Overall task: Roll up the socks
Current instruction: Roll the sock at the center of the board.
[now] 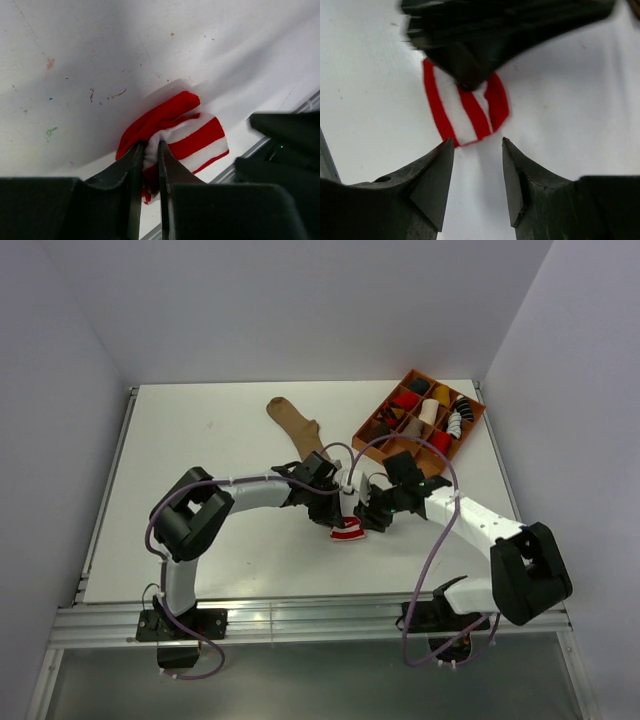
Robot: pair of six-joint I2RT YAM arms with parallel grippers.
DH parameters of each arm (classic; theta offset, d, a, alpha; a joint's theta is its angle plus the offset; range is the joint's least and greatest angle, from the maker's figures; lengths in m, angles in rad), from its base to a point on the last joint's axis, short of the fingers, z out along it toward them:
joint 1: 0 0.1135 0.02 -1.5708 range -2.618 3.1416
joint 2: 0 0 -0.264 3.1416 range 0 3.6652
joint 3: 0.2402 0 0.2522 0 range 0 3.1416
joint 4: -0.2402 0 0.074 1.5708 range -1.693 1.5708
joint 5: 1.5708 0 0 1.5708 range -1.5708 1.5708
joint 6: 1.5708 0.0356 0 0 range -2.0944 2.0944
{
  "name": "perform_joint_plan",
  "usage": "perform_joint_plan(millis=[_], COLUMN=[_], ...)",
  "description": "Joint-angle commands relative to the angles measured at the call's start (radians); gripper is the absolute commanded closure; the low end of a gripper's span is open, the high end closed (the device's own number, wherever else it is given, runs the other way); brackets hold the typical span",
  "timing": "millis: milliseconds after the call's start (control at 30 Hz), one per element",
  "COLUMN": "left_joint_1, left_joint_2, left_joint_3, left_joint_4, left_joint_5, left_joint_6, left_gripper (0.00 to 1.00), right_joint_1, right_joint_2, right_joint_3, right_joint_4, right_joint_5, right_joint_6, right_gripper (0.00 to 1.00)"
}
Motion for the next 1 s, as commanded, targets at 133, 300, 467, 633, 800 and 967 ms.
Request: perform_joint_plan(millis=[133,300,467,633,800,967], left_joint_1=[0.018,0.024,0.027,0.028,0.035,0.042], left_joint_2=[0.125,0.148,0.168,0.177,0.174,0.172], left_joint_3=[-0.040,-0.005,0.018,0.022,0.026,0.032], left_joint_4=[-0.233,-0.256,-0.270,-0.270,-0.273,-0.277], left_joint_5=[0.007,0.029,0.038,0.050,0.052,0.059], left_joint_6=[0.038,0.039,0.042,0.042,0.047,0.049], left_gripper=[1.00,1.00,1.00,1.00,1.00,1.00], right_joint_1=[0.126,0.157,0.215,0.254,0.286,0.301], right_joint_2=[-0.096,-0.108,-0.102,-0.081,-0.051,-0.016], right_joint_3=[-0.105,-0.146,-0.155,-0.155,-0.138,-0.123], right_joint_4=[0.120,0.144,0.144,0.163,0.164,0.167], right_joint_5=[0.067,0.087,0.127,0.176,0.188,0.204], right_joint_6=[-0.090,-0.107,-0.111,-0.111,-0.099,-0.081], right_gripper=[0.47,0.46,0.46,0.46,0.47,0.51])
